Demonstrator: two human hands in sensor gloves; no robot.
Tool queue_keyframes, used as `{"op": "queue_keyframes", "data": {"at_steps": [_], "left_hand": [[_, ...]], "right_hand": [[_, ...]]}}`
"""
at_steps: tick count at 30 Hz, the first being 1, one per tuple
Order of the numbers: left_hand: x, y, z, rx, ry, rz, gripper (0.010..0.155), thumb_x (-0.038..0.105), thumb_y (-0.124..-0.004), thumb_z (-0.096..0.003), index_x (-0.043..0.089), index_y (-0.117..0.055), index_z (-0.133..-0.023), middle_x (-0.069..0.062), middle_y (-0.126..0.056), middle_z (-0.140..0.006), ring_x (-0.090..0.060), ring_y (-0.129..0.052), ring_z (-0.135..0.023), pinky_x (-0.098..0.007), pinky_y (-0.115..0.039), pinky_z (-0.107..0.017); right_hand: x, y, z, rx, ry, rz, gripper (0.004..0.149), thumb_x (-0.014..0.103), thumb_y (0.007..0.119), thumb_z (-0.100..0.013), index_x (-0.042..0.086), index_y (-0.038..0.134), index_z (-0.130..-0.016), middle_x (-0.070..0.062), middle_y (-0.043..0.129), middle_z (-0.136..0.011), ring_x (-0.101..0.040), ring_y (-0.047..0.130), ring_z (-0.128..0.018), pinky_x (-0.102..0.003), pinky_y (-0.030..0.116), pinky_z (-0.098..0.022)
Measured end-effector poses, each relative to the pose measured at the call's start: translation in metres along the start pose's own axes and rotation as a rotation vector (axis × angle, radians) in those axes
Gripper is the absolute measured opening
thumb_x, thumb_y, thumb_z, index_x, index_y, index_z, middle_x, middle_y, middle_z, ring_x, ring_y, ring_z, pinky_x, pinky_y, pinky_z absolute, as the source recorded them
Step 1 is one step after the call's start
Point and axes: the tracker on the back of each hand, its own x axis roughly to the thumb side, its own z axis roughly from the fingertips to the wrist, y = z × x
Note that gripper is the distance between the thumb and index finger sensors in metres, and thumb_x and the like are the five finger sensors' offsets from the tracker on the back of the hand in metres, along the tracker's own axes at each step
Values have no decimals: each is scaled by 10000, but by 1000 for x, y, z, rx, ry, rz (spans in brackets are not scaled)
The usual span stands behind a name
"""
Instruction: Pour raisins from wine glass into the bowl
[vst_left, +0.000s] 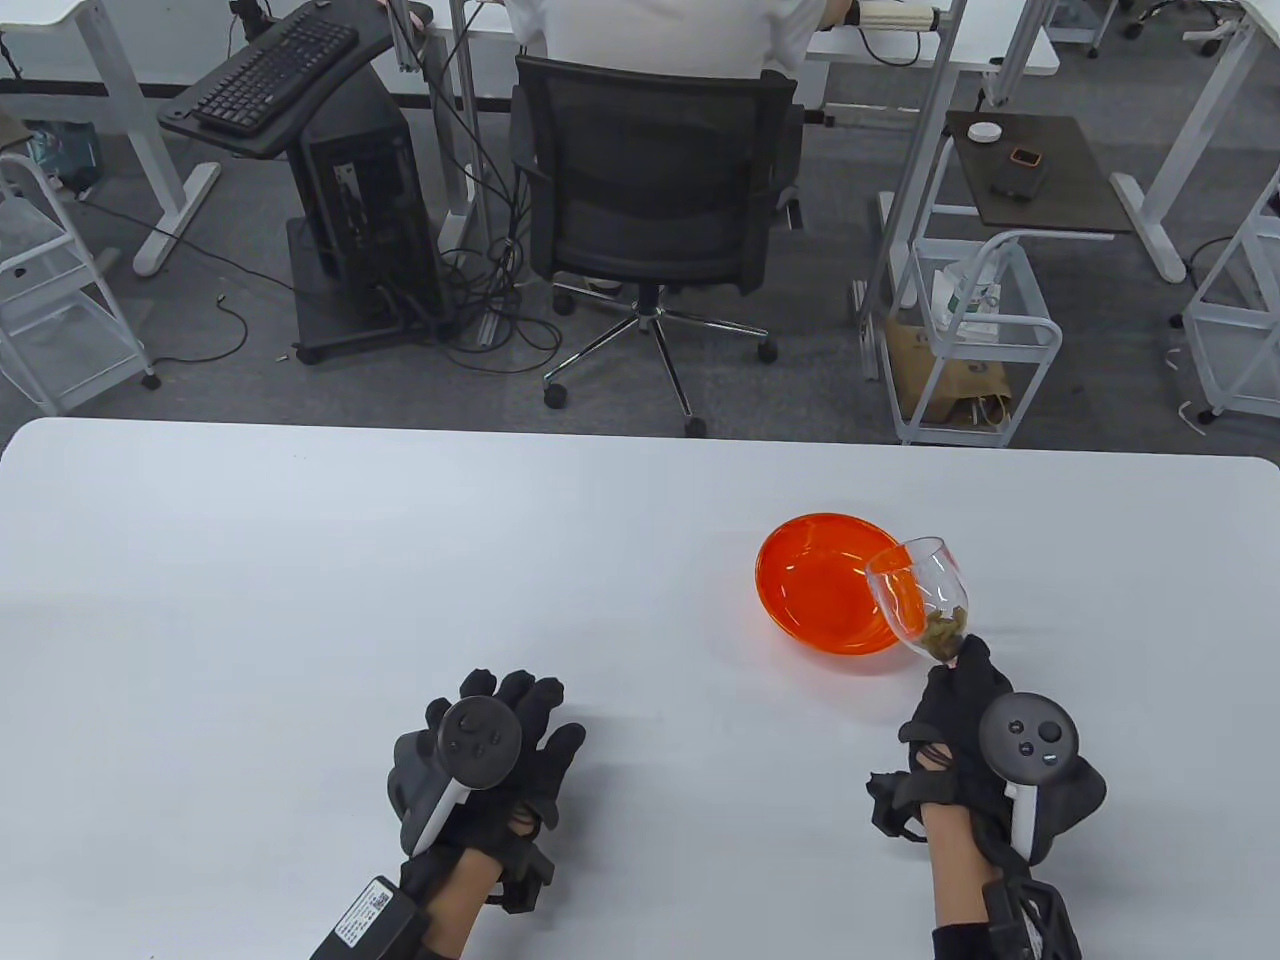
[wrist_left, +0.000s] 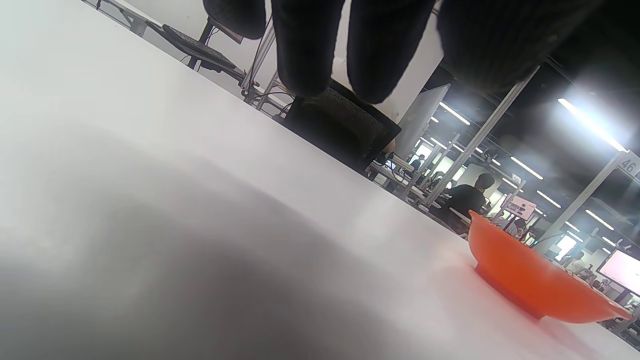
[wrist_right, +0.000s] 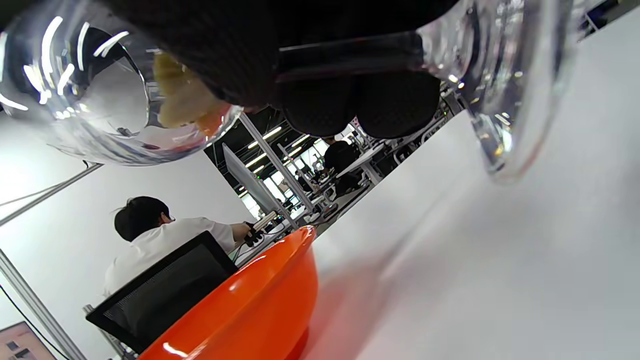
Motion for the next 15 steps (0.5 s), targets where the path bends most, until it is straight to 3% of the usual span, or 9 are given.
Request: {"op": "queue_keyframes", "data": {"at_steps": [6,15], "left_hand": [[1,0,0,1,2,-29,647,581,-798,-407,346,-738,-1007,-32,-694,-1161,-373,-431,-1114,-627,-210,-747],[0,0,-1,2,2,-35,648,581,-795,-406,345,-738,-1007,-39,-697,-1158,-374,-428,-1113,-627,-207,-745]], "right_hand": [[-7,10,-4,-64,-95,215,469,246,815,-534,108,726,-973,-199,845,-891,-495,818,-760,-791,279,-670],[2,12,2,-98,-180,372,464,248,818,-534,103,733,-967,-202,853,-884,-487,824,-746,-774,277,-680]]}}
